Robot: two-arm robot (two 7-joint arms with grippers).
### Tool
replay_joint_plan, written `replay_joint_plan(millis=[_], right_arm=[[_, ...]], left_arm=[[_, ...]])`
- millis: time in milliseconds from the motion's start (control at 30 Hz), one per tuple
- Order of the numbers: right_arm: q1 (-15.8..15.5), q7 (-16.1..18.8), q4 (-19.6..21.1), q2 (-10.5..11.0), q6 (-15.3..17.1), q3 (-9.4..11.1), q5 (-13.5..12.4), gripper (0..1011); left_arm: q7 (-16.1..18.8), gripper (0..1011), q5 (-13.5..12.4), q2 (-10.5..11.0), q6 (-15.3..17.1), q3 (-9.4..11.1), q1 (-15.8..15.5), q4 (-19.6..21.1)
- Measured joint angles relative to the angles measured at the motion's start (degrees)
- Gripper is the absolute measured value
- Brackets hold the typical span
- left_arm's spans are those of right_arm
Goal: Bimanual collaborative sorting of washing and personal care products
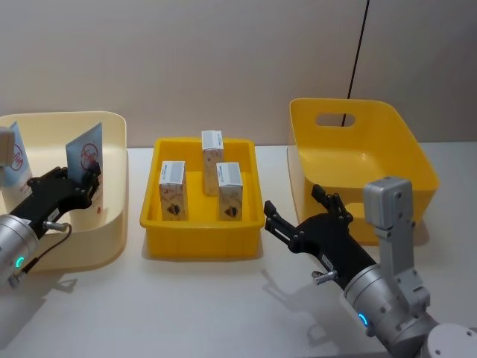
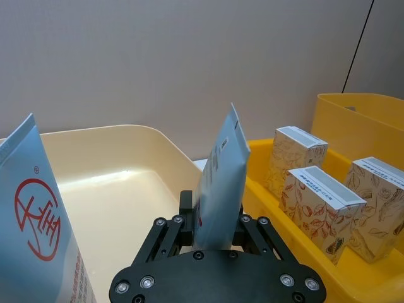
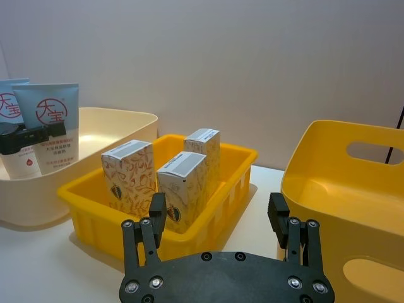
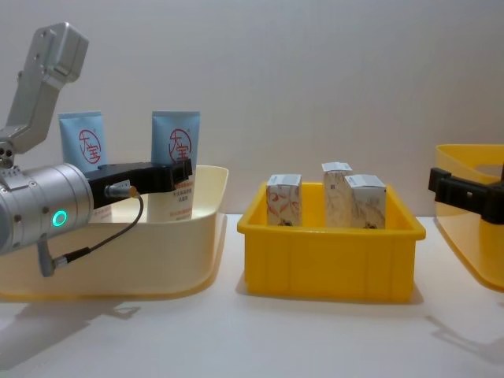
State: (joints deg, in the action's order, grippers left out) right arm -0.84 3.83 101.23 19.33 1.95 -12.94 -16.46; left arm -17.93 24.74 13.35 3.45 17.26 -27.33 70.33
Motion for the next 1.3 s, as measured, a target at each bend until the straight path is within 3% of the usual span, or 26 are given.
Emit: replay_joint_plan(millis=[333, 733, 967, 1300], right_arm=[[0.00, 0.00, 0.00, 0.00, 0.00, 0.00, 0.00, 1001], [0.00, 0.00, 0.00, 0.00, 0.00, 0.00, 0.00, 1001], [0.00, 0.00, 0.00, 0.00, 0.00, 0.00, 0.00, 1001], [0.00, 0.00, 0.00, 0.00, 0.00, 0.00, 0.00, 1001]], left_arm=[[-0.14, 258, -0.03, -0.11, -0.09, -0.19, -0.02, -0.07], [-1.14, 256, 1.24, 0.38, -2.40, -2.17, 0.16, 2.10], [-2.28, 255, 2.68, 1.46, -4.06, -3.82, 0.15, 4.70], [-7.00, 255, 6.50, 3.19, -5.15, -5.04, 0.31, 8.18]])
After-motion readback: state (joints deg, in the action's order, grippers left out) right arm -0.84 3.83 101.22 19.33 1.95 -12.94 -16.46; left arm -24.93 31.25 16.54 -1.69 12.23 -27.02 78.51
